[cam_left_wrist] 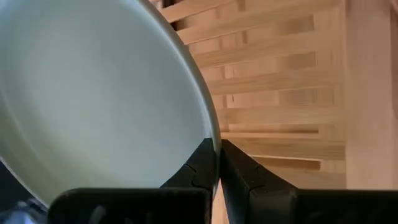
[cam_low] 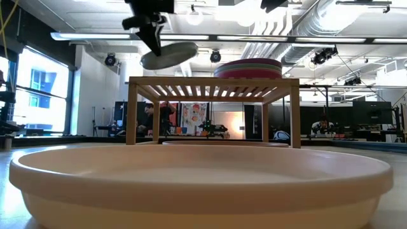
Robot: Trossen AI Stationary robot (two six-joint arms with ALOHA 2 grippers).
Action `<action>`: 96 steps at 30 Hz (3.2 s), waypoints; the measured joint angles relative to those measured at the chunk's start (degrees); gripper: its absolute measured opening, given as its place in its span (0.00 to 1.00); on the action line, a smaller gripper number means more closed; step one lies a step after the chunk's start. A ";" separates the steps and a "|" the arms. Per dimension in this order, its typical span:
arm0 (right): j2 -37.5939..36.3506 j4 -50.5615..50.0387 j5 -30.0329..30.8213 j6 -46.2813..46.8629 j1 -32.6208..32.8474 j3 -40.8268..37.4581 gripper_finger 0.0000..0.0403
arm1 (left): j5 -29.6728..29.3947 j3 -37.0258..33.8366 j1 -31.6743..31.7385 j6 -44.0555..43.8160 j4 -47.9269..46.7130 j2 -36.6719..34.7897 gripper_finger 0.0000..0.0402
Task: Place and stack plates onto a shelf
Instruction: Put the blue plate on the shelf, then stack the brown plate on top of the blue plate on the shelf
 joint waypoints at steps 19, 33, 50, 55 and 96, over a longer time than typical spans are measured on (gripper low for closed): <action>2.22 0.00 0.77 3.22 0.00 0.00 0.24 | 5.06 0.03 -1.42 12.19 -4.15 4.33 0.01; 6.84 -2.16 -2.27 3.67 0.00 0.00 0.24 | 6.39 0.03 -1.26 10.65 -7.30 6.90 0.01; 6.78 -2.14 -1.57 4.80 3.39 0.00 0.24 | 0.57 0.01 -1.74 10.88 -6.56 9.32 0.05; 6.78 -2.14 -1.57 5.24 3.39 0.00 0.24 | 0.49 0.01 -1.74 10.43 -6.45 9.27 0.10; 13.70 -2.76 -6.49 40.67 21.91 0.02 0.24 | 14.49 6.49 -10.78 -23.22 -26.15 3.89 0.16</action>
